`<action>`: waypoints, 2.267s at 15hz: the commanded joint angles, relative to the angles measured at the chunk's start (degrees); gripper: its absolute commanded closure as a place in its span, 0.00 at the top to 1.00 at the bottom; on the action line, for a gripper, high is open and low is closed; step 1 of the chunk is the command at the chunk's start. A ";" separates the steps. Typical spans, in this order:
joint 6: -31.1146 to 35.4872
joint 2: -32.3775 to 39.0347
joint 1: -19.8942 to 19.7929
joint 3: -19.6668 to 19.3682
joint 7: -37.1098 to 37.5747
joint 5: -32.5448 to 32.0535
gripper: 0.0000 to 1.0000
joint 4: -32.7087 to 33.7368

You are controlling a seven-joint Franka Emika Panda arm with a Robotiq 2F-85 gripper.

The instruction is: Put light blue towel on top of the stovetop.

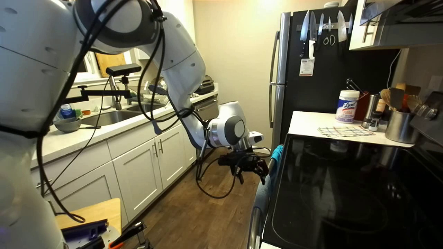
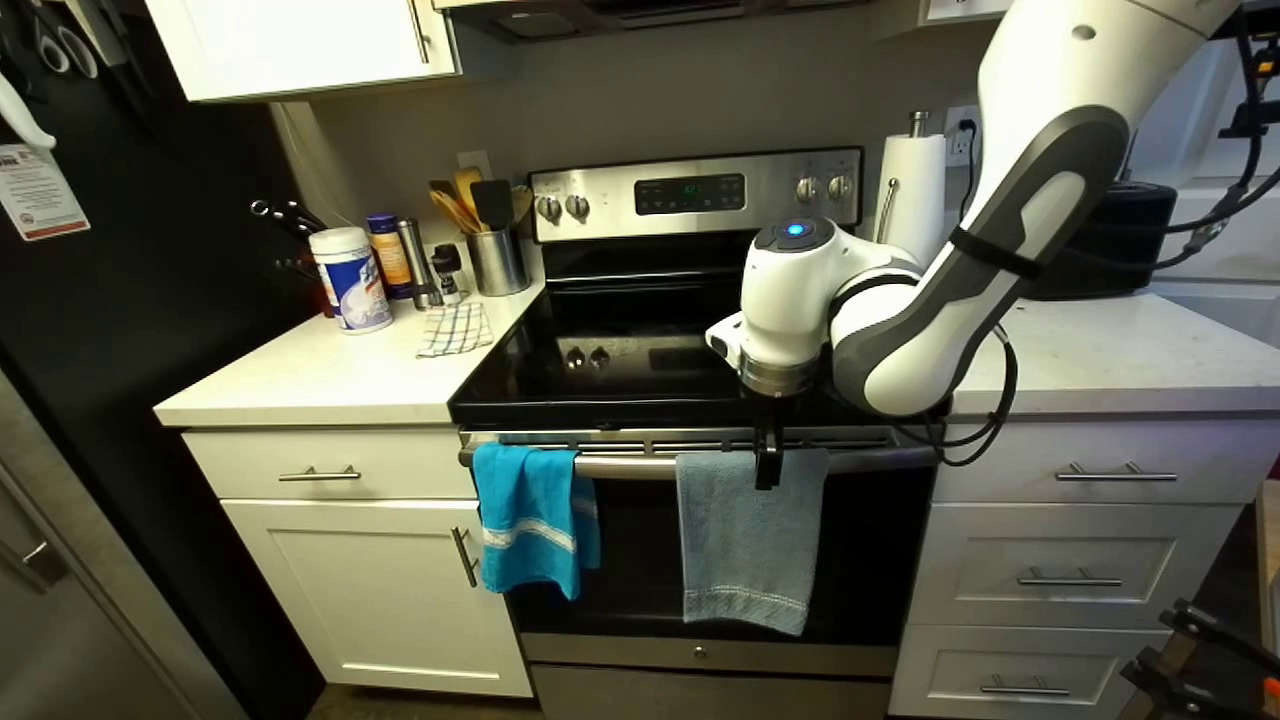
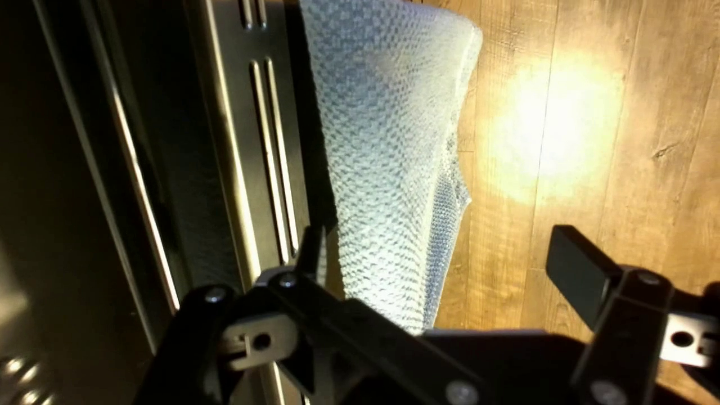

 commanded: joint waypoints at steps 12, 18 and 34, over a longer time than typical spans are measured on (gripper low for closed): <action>1.27 2.42 -1.80 0.49 -5.81 0.48 0.28 1.99; 1.07 2.15 -1.54 0.31 -5.47 0.39 0.00 2.21; 2.07 2.79 -1.86 -1.30 -5.09 -0.04 0.45 2.24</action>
